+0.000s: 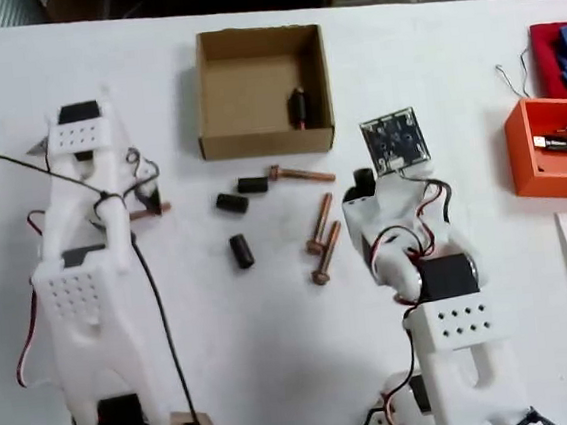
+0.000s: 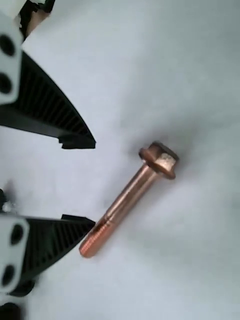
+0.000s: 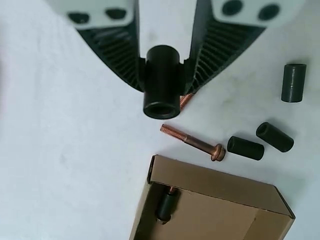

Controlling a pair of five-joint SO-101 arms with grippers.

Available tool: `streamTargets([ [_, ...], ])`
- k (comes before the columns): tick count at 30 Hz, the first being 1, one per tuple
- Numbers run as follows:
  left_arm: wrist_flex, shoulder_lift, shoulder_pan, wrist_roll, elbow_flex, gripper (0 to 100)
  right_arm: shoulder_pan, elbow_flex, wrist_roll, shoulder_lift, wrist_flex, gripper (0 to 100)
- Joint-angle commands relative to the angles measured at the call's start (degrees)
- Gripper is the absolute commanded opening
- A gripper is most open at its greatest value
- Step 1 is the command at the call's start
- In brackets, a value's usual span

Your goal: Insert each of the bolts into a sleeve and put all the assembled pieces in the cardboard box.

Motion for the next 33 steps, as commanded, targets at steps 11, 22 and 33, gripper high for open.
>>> streamTargets([
  [11, -1.1, -1.5, -1.4, 5.0, -1.3, 24, 0.3, -0.5, -0.4, -1.1, -0.5, 2.2],
  [22, -3.9, -0.2, -1.8, 8.0, -0.8, 23, 0.3, -0.5, -0.4, -1.0, -0.5, 2.2],
  [33, -3.8, 4.3, -2.2, 9.7, 0.6, 23, 0.7, -0.5, -0.4, -1.5, -0.2, 2.2],
])
